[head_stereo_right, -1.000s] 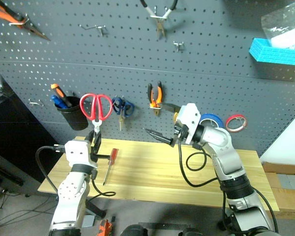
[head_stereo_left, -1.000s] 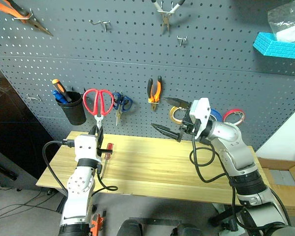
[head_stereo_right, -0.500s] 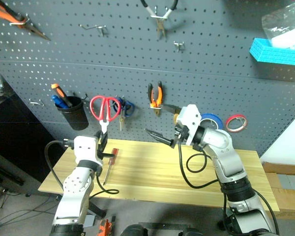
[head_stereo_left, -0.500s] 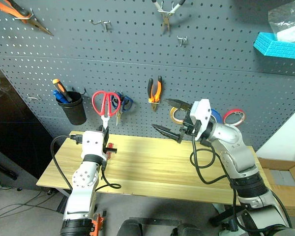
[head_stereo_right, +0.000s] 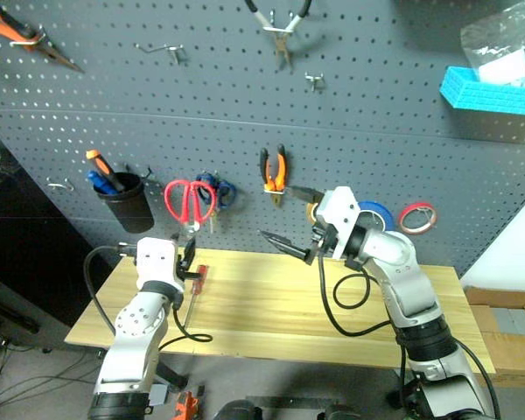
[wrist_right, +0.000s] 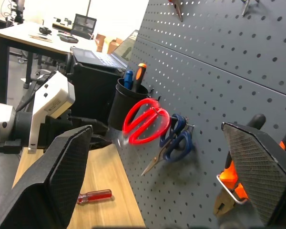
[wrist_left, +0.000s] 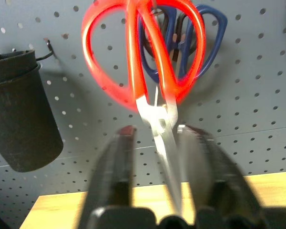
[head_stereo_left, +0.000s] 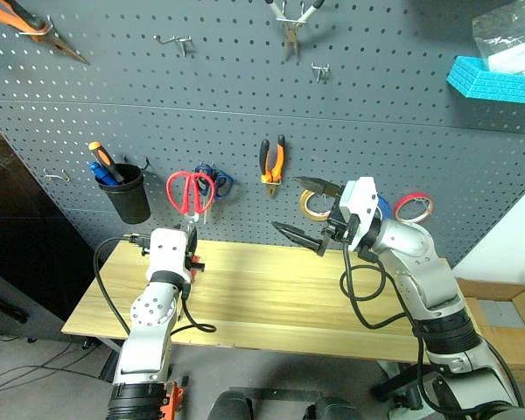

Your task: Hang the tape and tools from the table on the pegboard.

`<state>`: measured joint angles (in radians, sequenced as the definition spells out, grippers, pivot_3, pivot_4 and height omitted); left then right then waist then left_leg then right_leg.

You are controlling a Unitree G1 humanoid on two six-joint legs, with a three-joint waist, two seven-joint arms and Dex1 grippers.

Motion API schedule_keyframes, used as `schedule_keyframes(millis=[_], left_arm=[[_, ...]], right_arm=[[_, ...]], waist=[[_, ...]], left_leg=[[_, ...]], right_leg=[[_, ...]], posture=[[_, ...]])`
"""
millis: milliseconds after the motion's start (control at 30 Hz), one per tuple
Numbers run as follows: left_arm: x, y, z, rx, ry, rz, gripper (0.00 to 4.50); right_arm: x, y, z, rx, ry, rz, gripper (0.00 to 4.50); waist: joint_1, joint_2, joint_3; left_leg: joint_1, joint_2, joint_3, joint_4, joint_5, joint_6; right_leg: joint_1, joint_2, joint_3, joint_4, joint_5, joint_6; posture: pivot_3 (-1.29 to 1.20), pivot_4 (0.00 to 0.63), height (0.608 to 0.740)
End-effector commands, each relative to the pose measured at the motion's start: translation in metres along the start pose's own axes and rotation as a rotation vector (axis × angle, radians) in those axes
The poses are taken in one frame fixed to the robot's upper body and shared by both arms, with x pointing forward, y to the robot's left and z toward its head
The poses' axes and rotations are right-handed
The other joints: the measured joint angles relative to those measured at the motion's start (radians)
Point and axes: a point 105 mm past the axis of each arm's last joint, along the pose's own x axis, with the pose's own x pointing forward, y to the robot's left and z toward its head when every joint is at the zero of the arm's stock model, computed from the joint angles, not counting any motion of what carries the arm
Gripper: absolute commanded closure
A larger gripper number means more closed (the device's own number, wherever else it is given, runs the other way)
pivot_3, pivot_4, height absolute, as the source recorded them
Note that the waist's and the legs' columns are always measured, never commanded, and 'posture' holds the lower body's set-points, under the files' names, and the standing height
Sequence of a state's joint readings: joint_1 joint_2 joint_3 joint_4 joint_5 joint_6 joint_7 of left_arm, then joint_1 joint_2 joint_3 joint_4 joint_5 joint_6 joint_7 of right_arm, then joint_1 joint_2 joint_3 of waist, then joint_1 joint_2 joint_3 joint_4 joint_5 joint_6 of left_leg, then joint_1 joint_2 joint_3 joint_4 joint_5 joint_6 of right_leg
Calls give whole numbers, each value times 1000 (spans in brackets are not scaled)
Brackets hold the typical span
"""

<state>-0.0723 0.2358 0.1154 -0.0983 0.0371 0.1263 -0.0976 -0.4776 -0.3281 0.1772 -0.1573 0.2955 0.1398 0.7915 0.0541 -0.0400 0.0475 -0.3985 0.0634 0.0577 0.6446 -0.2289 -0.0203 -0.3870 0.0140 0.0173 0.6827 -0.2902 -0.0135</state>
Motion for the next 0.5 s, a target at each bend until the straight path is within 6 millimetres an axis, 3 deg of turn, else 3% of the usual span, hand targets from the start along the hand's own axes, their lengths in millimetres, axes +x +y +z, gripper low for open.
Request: schedule_keyframes(millis=[33, 167, 300, 500], left_arm=[[-1, 3, 18, -2, -61, 11, 1430], [-3, 2, 16, -4, -50, 13, 47], [-9, 0, 2, -14, 2, 16, 47], [-20, -1, -19, -27, 100, 28, 47]], right_arm=[[-2, -1, 14, -41, -39, -8, 0], [-3, 2, 12, -46, -31, 5, 0], [-7, 5, 5, -40, -7, 11, 0], [-17, 22, -27, -52, 152, 43, 0]], waist=[[-1, 0, 0], [-2, 0, 0], [-3, 1, 0], [-2, 1, 6]], left_leg=[[0, 0, 0, 0, 0, 0], [0, 0, 0, 0, 0, 0], [0, 0, 0, 0, 0, 0], [0, 0, 0, -1, 0, 0]], right_leg=[[0, 0, 0, 0, 0, 0], [0, 0, 0, 0, 0, 0], [0, 0, 0, 0, 0, 0], [0, 0, 0, -1, 0, 0]], posture=[[120, 35, 740], [119, 35, 740], [119, 35, 740], [125, 61, 740]])
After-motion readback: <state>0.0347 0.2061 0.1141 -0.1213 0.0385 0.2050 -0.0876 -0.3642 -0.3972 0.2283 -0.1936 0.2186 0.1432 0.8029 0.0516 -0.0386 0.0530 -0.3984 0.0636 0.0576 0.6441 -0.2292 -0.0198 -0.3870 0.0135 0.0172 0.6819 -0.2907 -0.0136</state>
